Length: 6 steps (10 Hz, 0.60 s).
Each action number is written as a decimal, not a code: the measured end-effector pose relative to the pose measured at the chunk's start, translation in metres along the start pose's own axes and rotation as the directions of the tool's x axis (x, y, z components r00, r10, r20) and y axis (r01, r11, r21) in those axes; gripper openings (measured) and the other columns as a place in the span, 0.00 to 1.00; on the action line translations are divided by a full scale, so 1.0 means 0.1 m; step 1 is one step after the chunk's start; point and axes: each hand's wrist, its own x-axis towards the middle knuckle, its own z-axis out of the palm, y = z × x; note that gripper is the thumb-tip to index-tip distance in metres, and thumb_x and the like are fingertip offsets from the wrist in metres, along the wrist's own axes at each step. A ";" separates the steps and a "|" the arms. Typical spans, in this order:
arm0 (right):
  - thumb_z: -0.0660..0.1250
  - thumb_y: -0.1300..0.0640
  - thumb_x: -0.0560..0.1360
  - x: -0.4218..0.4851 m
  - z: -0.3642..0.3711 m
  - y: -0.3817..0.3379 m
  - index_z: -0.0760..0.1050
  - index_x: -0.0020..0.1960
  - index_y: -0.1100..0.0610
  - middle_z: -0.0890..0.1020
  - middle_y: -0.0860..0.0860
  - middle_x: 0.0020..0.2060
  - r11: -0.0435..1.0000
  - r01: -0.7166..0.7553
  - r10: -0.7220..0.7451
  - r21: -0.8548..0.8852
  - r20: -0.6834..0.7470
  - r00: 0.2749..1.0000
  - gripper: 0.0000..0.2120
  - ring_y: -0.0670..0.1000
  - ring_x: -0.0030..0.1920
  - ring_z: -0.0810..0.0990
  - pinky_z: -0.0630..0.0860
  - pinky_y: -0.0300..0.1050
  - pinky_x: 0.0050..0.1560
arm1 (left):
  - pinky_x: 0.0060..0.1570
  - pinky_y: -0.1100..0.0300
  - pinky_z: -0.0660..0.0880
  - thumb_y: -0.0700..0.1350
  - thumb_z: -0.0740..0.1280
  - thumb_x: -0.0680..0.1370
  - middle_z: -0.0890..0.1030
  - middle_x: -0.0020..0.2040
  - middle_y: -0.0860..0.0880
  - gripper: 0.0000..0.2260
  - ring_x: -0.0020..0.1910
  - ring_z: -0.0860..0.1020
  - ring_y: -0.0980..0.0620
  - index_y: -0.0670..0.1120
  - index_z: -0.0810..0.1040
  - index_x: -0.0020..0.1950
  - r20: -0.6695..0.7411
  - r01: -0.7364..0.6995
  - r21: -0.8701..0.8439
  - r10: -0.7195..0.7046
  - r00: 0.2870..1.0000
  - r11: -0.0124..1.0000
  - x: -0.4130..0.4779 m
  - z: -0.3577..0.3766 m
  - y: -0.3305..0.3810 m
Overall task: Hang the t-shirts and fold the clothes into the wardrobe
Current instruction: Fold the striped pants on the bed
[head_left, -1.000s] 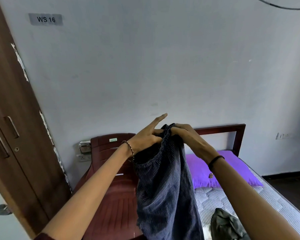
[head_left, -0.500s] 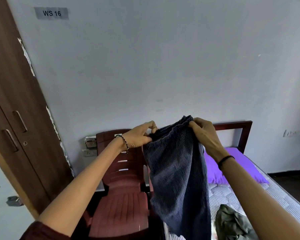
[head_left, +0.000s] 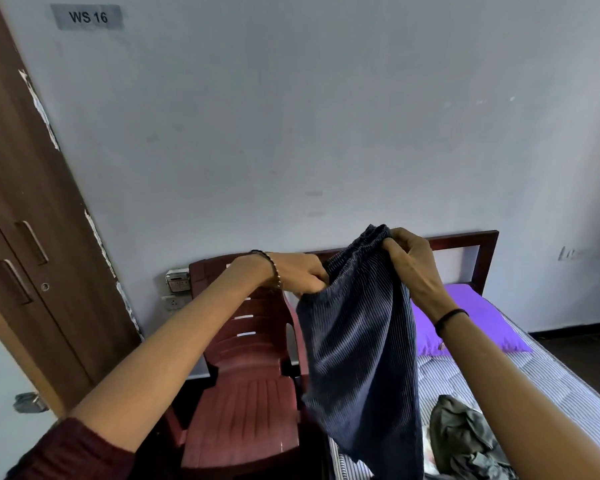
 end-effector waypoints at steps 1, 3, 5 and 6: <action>0.67 0.60 0.79 -0.05 -0.05 0.05 0.83 0.46 0.54 0.84 0.44 0.36 1.000 -0.007 0.007 0.020 -0.011 1.000 0.07 0.41 0.38 0.78 0.73 0.36 0.42 | 0.39 0.55 0.78 0.78 0.66 0.60 0.83 0.43 0.50 0.28 0.32 0.81 0.52 0.55 0.80 0.38 -0.029 0.209 -0.107 -0.213 0.977 0.972 1.46 0.55 -2.52; 0.68 0.61 0.81 -0.02 -0.28 0.01 0.82 0.50 0.53 0.87 0.50 0.44 0.998 -0.004 0.001 0.068 0.039 0.999 0.05 0.45 0.45 0.82 0.78 0.45 0.54 | 0.48 0.55 0.82 0.62 0.75 0.70 0.85 0.49 0.53 0.18 0.47 0.84 0.54 0.53 0.84 0.53 -0.154 -0.054 -0.359 -0.002 0.988 0.932 -0.07 -0.12 -0.23; 0.66 0.50 0.83 0.03 -0.40 -0.08 0.74 0.50 0.50 0.79 0.53 0.31 0.970 0.149 -0.154 -0.191 -0.013 0.988 0.05 0.45 0.29 0.70 0.67 0.42 0.32 | 0.53 0.50 0.81 0.35 0.76 0.70 0.84 0.52 0.44 0.20 0.50 0.83 0.45 0.44 0.77 0.60 -0.378 -0.312 -0.889 -0.153 0.913 0.335 -0.26 0.02 -0.03; 0.67 0.50 0.81 0.02 -0.40 -0.03 0.75 0.50 0.52 0.77 0.48 0.30 0.917 0.118 -0.128 -0.382 -0.001 0.992 0.06 0.42 0.29 0.71 0.67 0.40 0.33 | 0.51 0.55 0.81 0.37 0.74 0.71 0.85 0.51 0.44 0.14 0.49 0.83 0.46 0.41 0.81 0.56 -0.270 -0.202 -0.917 -0.161 0.949 0.344 -0.20 0.26 -0.01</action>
